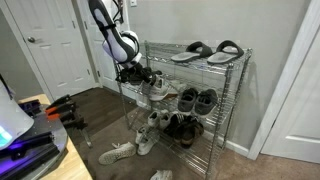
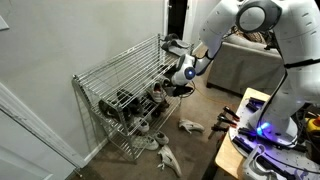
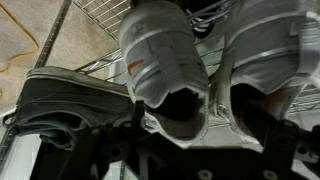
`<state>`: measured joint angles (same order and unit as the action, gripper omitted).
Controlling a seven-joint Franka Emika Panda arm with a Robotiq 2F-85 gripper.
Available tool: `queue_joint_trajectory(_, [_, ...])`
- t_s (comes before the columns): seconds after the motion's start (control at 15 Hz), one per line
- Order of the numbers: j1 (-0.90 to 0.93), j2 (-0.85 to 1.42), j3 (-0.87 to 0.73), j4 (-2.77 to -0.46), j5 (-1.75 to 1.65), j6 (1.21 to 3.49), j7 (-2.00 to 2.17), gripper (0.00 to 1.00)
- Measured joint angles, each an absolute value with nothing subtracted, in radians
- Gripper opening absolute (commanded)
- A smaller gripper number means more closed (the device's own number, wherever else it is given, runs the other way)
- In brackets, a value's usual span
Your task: Remove the grey shoes from the middle rack and put them on the top rack
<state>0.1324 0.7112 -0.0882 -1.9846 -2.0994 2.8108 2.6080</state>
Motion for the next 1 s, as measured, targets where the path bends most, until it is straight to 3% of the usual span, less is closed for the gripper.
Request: queue_joint_trajectory(1.0, [0.098, 0.759, -0.055, -1.928, -2.132, 2.832, 2.562, 1.00])
